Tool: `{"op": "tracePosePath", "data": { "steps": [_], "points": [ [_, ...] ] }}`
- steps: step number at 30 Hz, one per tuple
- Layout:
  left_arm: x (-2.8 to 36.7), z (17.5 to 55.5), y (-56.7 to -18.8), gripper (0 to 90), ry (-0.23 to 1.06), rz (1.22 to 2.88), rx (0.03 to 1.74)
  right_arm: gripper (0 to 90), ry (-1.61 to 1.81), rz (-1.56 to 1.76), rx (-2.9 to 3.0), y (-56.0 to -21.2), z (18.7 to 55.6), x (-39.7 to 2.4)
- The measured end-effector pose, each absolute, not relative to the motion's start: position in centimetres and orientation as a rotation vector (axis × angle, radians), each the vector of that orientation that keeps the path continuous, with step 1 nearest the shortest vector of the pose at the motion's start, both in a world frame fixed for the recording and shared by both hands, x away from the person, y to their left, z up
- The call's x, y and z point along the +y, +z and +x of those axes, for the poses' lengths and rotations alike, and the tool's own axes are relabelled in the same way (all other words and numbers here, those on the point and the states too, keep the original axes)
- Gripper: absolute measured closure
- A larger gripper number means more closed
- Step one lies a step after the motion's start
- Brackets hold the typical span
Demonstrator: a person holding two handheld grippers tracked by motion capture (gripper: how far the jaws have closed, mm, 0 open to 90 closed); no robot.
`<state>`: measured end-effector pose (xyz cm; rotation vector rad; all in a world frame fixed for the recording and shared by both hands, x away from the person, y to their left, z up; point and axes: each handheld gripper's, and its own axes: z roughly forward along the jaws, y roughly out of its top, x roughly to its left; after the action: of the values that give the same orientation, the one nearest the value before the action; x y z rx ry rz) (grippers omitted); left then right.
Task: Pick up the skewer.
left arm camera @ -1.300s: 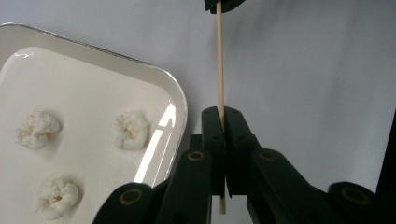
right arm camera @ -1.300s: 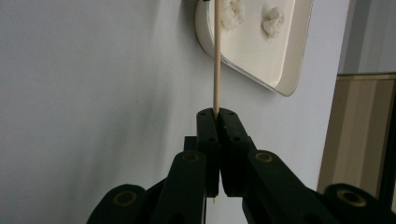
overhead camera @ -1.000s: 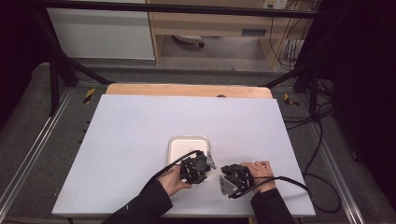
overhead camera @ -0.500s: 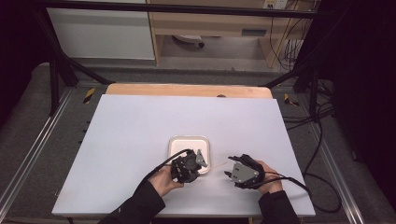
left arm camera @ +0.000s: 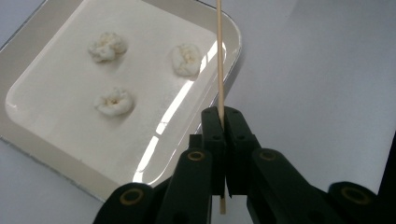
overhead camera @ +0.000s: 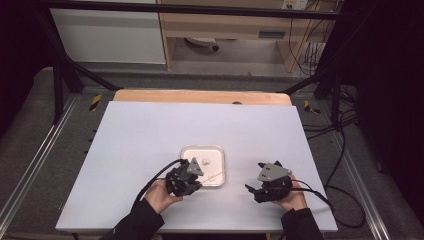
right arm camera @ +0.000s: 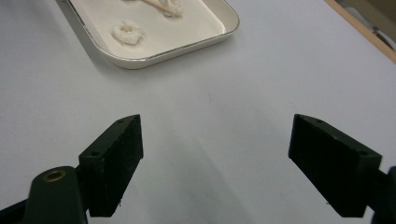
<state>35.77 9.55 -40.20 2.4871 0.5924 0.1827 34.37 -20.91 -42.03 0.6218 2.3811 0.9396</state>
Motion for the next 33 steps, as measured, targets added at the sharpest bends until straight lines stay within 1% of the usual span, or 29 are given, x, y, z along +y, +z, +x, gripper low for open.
{"op": "tracePosePath", "data": {
  "steps": [6, 12, 16, 23, 28, 33],
  "points": [
    [12.1, 35.4, -40.4, 88.6, 0.208, 2.382, 0.662, 12.1, 0.982, 0.716, 2.377, -42.1, 34.5, -21.1],
    [14.4, 35.0, -40.9, 88.5, 0.268, 2.305, 0.728, 10.7, 0.997, 0.787, 2.391, -42.2, 34.6, -20.9],
    [15.8, 34.6, -41.1, 88.5, 0.282, 2.255, 0.760, 9.3, 1.051, 0.873, 2.414, -42.2, 34.9, -20.6],
    [17.4, 34.1, -41.4, 88.5, 0.284, 2.172, 0.804, 6.1, 1.106, 0.954, 2.455, -42.0, 35.8, -19.9],
    [18.1, 34.0, -41.6, 88.5, 0.286, 2.134, 0.816, 4.3, 1.131, 0.950, 2.431, -41.5, 36.2, -19.1],
    [18.8, 33.9, -42.0, 88.5, 0.286, 2.101, 0.833, 2.5, 1.176, 0.959, 2.423, -41.1, 37.2, -17.5]
  ]
}}
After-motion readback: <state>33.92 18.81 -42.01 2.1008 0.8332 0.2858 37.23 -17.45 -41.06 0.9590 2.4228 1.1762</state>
